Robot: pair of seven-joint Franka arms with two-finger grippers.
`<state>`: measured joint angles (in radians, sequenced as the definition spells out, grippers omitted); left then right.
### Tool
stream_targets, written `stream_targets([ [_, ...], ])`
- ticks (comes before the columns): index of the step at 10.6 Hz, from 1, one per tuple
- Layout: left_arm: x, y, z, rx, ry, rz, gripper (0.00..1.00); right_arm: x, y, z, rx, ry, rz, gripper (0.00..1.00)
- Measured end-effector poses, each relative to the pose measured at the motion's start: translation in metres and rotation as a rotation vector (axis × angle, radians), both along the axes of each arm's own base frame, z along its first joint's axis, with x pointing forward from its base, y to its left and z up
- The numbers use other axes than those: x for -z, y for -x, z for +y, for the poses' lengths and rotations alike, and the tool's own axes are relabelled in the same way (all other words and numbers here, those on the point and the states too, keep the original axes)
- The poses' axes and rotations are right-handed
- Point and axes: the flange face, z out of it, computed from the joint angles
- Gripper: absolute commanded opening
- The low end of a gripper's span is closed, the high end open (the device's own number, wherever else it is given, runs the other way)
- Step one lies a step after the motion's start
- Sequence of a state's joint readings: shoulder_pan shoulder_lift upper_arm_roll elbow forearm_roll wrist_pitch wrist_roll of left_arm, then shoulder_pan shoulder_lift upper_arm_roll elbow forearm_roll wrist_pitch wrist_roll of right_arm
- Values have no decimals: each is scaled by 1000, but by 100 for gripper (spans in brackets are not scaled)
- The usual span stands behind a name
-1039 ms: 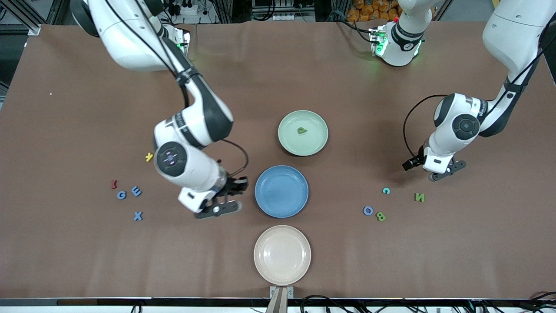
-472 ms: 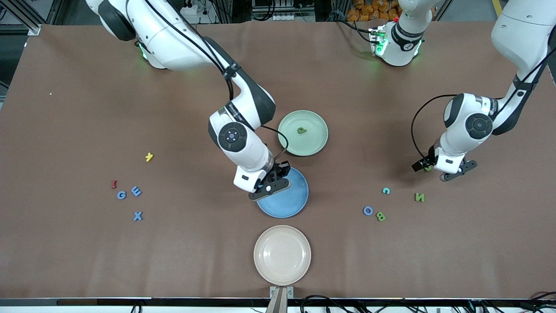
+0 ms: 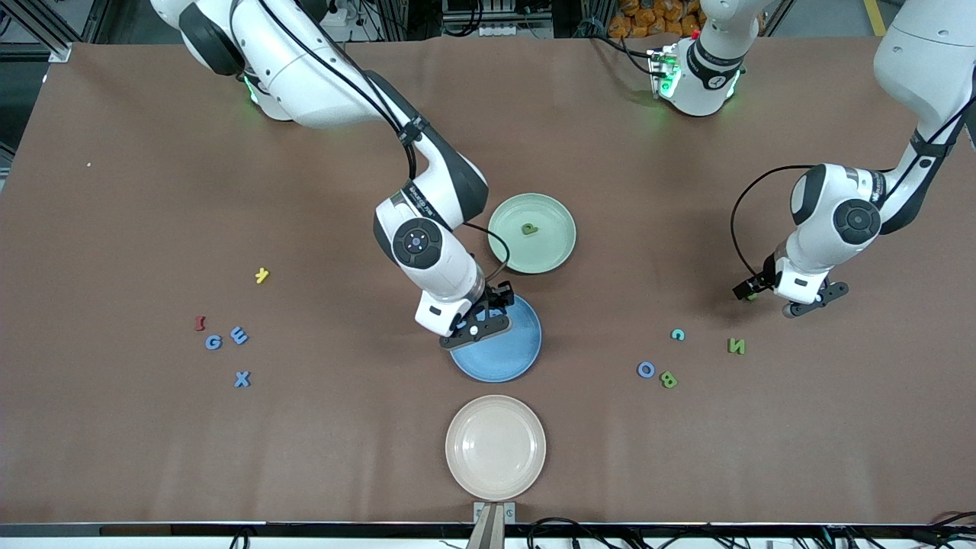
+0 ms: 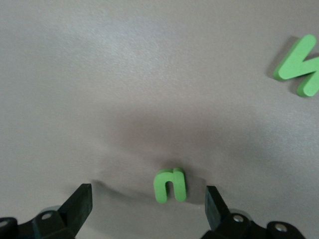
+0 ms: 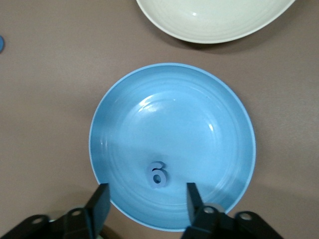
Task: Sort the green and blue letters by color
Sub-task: 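Lower the left gripper to the green n while the right gripper reaches blue X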
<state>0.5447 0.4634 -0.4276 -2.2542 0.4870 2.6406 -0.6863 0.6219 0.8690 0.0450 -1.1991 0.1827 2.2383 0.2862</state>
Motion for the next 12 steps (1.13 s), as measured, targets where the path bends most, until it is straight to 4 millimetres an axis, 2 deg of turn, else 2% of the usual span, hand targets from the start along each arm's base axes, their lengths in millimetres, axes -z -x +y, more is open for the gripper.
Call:
stream_targets([
  [2, 5, 0, -4, -7, 9, 3, 100, -2, -8, -19, 10, 59, 40, 100],
  [4, 7, -1, -5, -24, 13, 3, 100, -12, -31, -78, 69, 171, 105, 100],
  [7, 6, -2, -6, -86, 14, -2, 100, -34, -88, -210, 192, 263, 112, 100],
  [9, 3, -7, -5, -145, 15, -14, 100, -45, -121, -326, 139, 255, 101, 100],
  [11, 3, -10, -7, -176, 19, -20, 100, -47, -135, -425, 121, 244, 98, 100],
  [12, 5, -11, -8, -188, 25, -24, 100, -47, -136, -460, 144, 240, 101, 100],
])
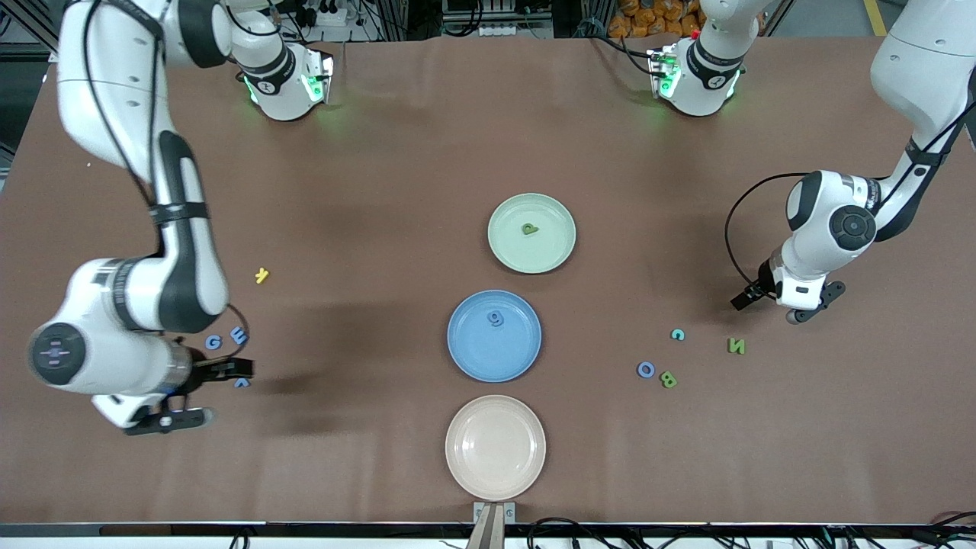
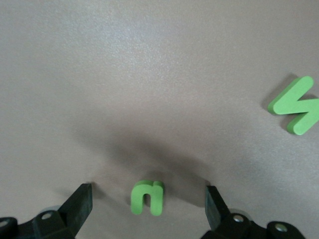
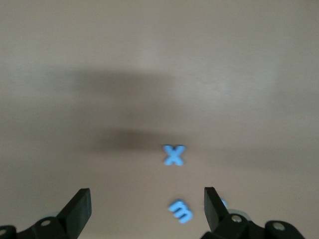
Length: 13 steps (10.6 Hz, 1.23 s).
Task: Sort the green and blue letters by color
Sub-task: 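Lower the left gripper to the green n while the right gripper reaches blue X, then grasp the green n with the left gripper while the right gripper grasps the X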
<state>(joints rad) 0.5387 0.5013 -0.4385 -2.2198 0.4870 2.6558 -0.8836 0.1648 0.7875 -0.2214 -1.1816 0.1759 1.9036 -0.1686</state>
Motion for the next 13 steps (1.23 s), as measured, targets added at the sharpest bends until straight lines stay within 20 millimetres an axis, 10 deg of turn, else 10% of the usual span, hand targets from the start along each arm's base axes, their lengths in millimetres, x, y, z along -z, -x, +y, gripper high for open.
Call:
stream_targets([
  [5, 3, -2, -2, -34, 17, -21, 100, 11, -7, -42, 60, -37, -90, 100],
  [13, 1, -4, -4, -38, 21, -31, 100, 111, -1, -54, 81, -11, -126, 100],
])
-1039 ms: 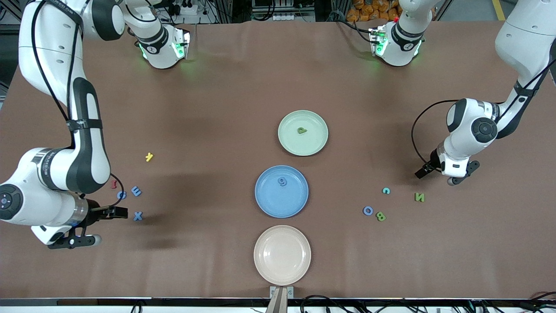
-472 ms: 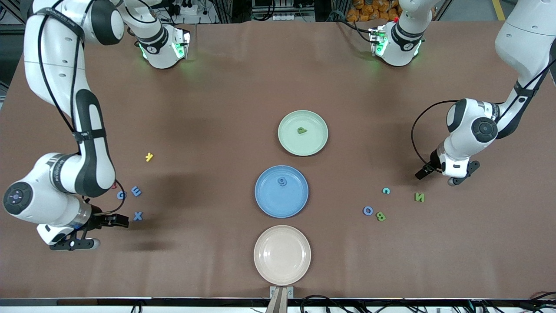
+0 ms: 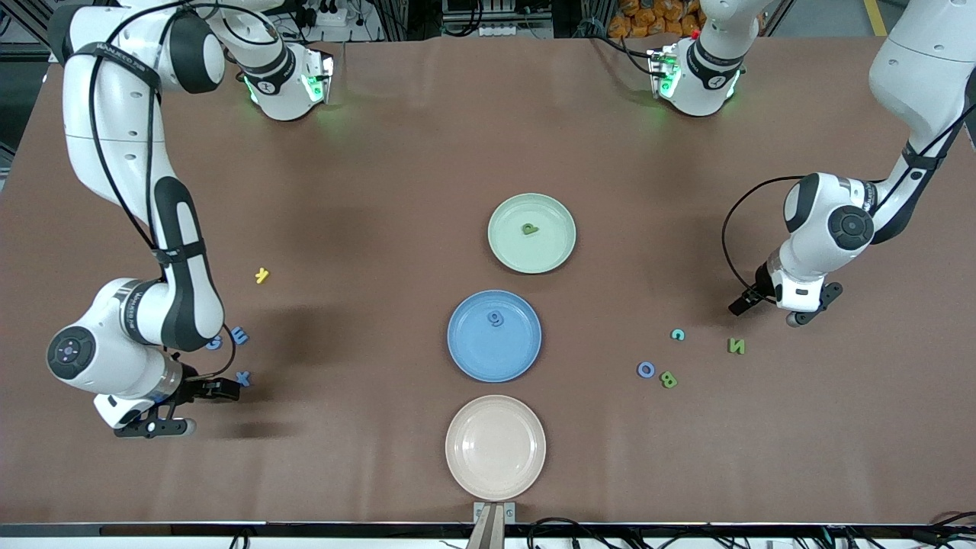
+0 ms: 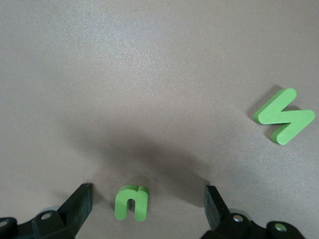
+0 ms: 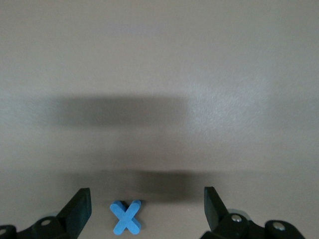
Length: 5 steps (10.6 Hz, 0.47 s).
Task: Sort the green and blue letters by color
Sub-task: 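Grasp the green n with the left gripper while the right gripper grasps the X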
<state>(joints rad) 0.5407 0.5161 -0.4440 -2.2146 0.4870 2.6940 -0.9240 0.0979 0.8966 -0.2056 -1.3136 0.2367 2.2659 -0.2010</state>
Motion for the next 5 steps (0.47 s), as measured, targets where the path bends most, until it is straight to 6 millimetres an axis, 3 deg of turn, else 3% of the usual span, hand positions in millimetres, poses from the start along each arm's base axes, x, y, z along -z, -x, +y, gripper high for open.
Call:
stream_targets([
  [1, 0, 0, 0, 0, 0, 0, 24, 10, 4, 0, 1, 0, 15, 100],
  [2, 0, 0, -1, 1, 0, 0, 0, 19, 9, 0, 3, -1, 30, 100],
  [5, -6, -2, -5, 10, 0, -12, 0, 33, 17, 2, 24, -7, 60, 97],
])
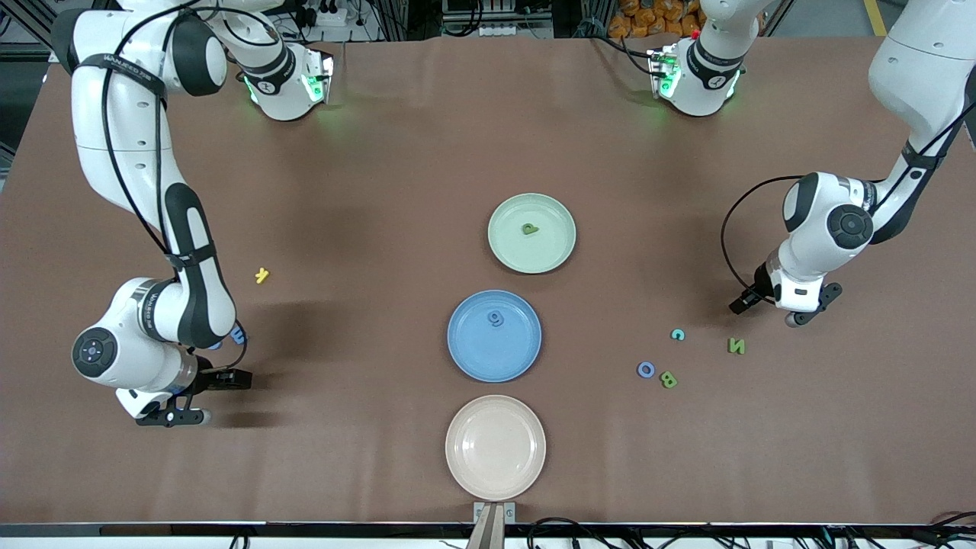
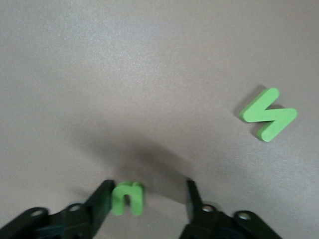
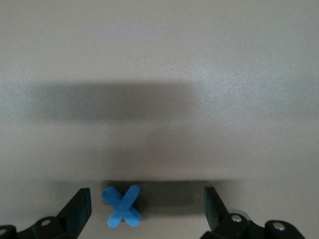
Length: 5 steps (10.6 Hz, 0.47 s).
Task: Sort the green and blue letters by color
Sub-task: 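Grasp the green n with the left gripper while the right gripper grasps the X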
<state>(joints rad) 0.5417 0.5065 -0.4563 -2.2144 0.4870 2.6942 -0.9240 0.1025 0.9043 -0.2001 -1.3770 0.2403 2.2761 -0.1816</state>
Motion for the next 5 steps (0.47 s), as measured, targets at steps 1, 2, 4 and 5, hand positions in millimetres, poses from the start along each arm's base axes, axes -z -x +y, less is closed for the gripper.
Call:
stream_targets([
  [1, -2, -1, 0, 1, -2, -4, 0, 1, 0, 6, 10, -3, 3, 86],
  [2, -4, -1, 0, 1, -4, -7, 0, 2, 1, 13, 12, -4, 6, 79],
  [4, -6, -1, 0, 2, -6, -7, 0, 7, 4, 20, 9, -3, 14, 73],
  [5, -6, -2, -4, 7, -2, -10, 0, 8, 4, 19, 11, -1, 7, 68],
])
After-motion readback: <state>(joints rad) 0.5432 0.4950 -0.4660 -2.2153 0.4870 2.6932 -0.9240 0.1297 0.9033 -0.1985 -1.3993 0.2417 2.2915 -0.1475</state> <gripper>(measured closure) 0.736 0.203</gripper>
